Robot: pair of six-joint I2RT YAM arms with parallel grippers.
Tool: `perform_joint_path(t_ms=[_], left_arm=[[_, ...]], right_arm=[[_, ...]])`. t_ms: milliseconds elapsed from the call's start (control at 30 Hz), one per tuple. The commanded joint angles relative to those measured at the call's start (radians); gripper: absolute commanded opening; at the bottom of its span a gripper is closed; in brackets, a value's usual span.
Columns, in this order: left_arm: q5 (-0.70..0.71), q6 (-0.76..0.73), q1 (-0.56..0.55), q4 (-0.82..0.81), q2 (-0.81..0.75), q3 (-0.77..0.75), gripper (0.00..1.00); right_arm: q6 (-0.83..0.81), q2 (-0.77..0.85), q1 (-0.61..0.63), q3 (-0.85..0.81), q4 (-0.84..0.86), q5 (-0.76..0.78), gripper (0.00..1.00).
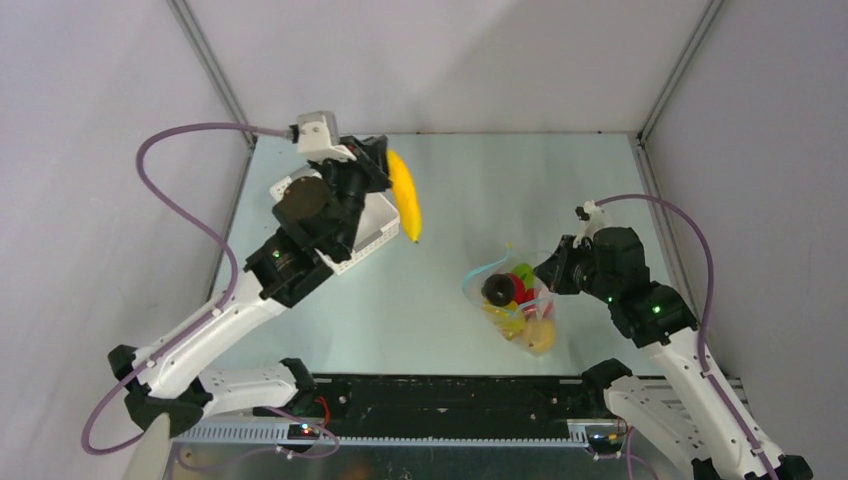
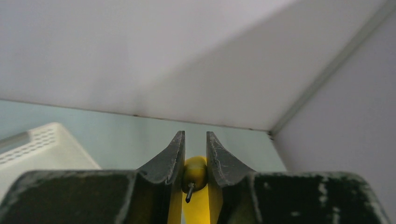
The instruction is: Place the food in the zip-top bag and seal the zipper
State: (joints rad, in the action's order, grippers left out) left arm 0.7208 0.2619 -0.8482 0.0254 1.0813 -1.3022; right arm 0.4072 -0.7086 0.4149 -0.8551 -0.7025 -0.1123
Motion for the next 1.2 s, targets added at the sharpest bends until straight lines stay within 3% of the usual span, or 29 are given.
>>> perform_joint_path(t_ms=[0,133,333,500,800,1167], left_arm=[[-0.006,-0.021,-0.149,-0.194,0.022,0.019,0.0],[-0.012,-0.024,-0.255,-0.303,0.084,0.033,0.0],[0.165,-0.061,-0.382,-0.525,0.218,0.063,0.0],[0.302,-0.24,-0.476,-0.918,0.335,0.13,0.0],[0.466,-0.526,-0.533,-1.298,0.543,0.096,0.0],[0.552,-0.584,-0.614,-1.406,0.666,0.073,0.0]], right_arm=[[0.036,0.022,-0.002,-0.048,-0.013,-0.093,0.0],[0.025,0.019,-0.003,-0.049,-0.032,-0.091,0.0],[0.028,0.017,-0.003,-0.056,-0.033,-0.099,0.0],[0.038,0.023,-0.004,-0.064,-0.032,-0.102,0.0],[0.044,0.03,-0.004,-0.071,-0.045,-0.102,0.0],[0.047,0.019,-0.008,-0.071,-0.04,-0.106,0.0]])
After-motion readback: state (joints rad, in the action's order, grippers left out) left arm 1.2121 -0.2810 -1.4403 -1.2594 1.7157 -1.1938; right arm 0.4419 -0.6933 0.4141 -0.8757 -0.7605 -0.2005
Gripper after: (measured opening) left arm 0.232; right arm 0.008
